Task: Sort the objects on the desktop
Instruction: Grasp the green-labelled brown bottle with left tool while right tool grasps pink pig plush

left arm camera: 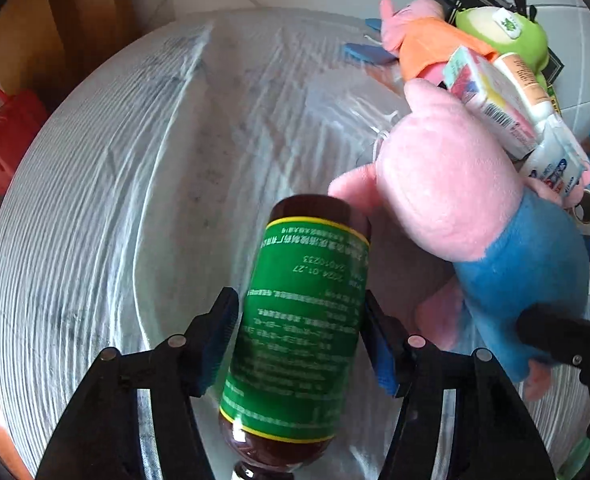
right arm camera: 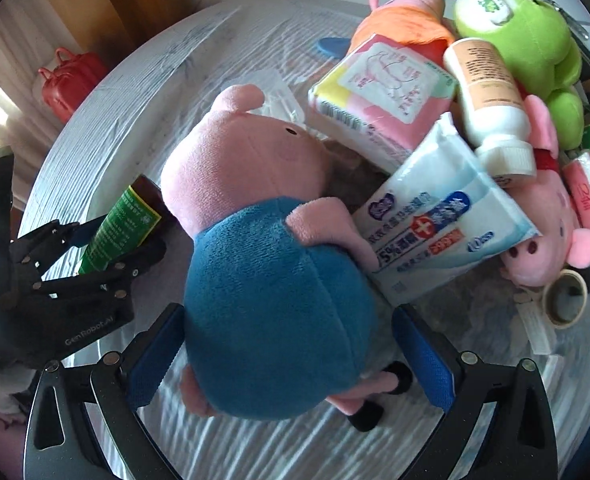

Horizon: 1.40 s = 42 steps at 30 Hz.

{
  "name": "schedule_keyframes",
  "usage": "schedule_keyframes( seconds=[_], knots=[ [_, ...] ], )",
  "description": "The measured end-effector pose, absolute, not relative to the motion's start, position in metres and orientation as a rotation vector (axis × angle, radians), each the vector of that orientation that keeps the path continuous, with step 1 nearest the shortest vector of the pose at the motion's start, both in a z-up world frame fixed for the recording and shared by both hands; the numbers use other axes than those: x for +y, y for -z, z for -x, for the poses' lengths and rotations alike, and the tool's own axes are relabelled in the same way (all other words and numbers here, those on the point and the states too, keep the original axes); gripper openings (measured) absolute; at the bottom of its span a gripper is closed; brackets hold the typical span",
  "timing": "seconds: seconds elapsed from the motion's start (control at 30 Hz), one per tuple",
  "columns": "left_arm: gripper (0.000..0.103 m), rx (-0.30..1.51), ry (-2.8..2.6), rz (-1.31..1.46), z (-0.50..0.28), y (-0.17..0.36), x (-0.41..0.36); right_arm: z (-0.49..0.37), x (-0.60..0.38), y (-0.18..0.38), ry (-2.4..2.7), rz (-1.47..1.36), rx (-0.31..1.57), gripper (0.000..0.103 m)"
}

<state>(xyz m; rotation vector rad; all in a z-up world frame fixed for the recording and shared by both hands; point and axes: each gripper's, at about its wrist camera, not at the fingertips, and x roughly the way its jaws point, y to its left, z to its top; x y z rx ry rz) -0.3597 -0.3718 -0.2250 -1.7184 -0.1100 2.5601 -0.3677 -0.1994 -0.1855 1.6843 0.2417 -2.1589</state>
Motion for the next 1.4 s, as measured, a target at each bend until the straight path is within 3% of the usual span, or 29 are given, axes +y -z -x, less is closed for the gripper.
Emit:
schedule_keyframes(
  seconds=[0.3, 0.4, 0.5, 0.53, 0.57, 0.6, 0.73, 1.23, 1.33, 1.4],
  knots=[
    [0.06, -0.053, -2.604, 1.689, 0.349, 0.225, -0.364, 0.382, -0.208, 0.213, 2.141, -1.777, 0.27, 0.103],
    [0.068, -0.008, -2.616, 1.695, 0.349, 0.226, -0.356, 0.385, -0.205, 0.222, 2.128, -1.825, 0.274, 0.103],
    [0.069, -0.051, -2.627, 1.708, 0.348, 0.226, -0.357, 0.385, -0.195, 0.234, 2.093, -1.912, 0.196, 0.103],
    [0.067, -0.087, -2.631, 1.712, 0.347, 0.225, -0.359, 0.384, -0.191, 0.236, 2.078, -1.919, 0.151, 0.103],
    [0.057, -0.122, -2.63, 1.707, 0.344, 0.224, -0.362, 0.382, -0.189, 0.236, 2.084, -1.905, 0.138, 0.102],
    [0.054, -0.145, -2.63, 1.699, 0.342, 0.222, -0.363, 0.38, -0.188, 0.233, 2.1, -1.883, 0.142, 0.097],
    [0.054, -0.129, -2.657, 1.659, 0.326, 0.21, -0.357, 0.37, -0.182, 0.214, 2.148, -1.8, 0.149, 0.088],
    [0.05, -0.12, -2.787, 1.305, 0.286, 0.099, -0.315, 0.297, -0.114, 0.091, 2.412, -1.46, 0.072, 0.087],
    [0.04, -0.088, -2.794, 1.229, 0.276, 0.08, -0.293, 0.286, -0.104, 0.065, 2.484, -1.386, 0.047, 0.087],
    [0.039, -0.103, -2.789, 1.233, 0.273, 0.076, -0.283, 0.278, -0.094, 0.056, 2.525, -1.364, 0.044, 0.087]
  ],
)
